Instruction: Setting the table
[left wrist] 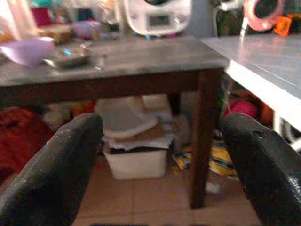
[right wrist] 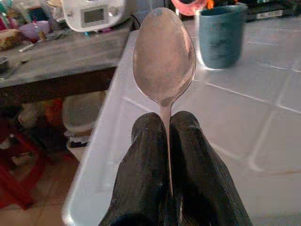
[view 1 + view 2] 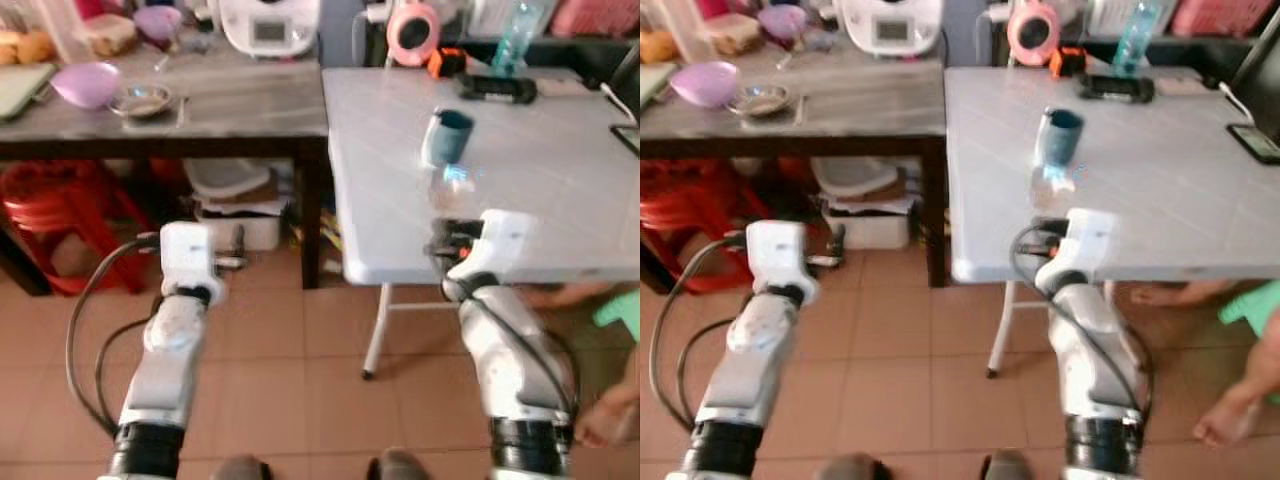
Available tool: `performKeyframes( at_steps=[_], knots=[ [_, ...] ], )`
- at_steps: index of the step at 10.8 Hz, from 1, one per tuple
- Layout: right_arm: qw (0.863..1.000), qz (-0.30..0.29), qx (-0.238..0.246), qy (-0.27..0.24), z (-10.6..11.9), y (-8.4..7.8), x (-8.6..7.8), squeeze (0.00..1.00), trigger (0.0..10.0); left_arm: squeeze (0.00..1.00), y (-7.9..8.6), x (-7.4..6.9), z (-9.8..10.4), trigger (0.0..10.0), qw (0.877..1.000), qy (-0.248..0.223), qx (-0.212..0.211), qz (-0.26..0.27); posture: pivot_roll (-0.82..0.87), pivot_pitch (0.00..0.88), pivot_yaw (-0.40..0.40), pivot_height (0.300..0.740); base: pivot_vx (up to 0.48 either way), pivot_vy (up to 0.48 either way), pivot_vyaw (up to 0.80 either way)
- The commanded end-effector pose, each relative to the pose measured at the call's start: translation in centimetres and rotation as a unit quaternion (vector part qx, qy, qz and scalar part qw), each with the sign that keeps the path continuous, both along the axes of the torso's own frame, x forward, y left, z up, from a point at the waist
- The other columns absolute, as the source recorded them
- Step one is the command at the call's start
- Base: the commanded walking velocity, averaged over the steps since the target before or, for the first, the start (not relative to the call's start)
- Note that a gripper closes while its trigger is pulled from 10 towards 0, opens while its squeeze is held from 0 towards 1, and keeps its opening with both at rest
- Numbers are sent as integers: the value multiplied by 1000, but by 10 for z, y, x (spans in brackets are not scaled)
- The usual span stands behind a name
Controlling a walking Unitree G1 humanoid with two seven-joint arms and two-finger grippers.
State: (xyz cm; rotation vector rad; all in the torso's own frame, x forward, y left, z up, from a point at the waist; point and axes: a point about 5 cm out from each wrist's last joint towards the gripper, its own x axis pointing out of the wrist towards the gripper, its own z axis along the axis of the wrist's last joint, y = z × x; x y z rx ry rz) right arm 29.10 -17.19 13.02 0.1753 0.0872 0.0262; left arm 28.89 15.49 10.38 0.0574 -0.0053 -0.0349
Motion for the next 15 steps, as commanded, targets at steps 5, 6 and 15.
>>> performKeyframes(
  at_steps=[5, 6, 15],
  knots=[
    [999, -7, -15, -42, 7, -1, 2, 0, 10000, 0, -5, 10, 7, 10000, 999, -23, 28, -5, -30, 0, 49, 740, 283, 341, 0],
    [999, -8, -16, -41, 5, -1, 1, 0, 10000, 0, -5, 8, 6, 10000, 999, -23, 33, -7, -28, 0, 49, 740, 454, 0, 0],
    [998, -4, -40, -47, 4, -1, 0, 0, 10000, 0, -20, 6, 1, 10000, 999, -23, 18, -37, -46, 0, 49, 740, 469, 0, 256]
  ],
)
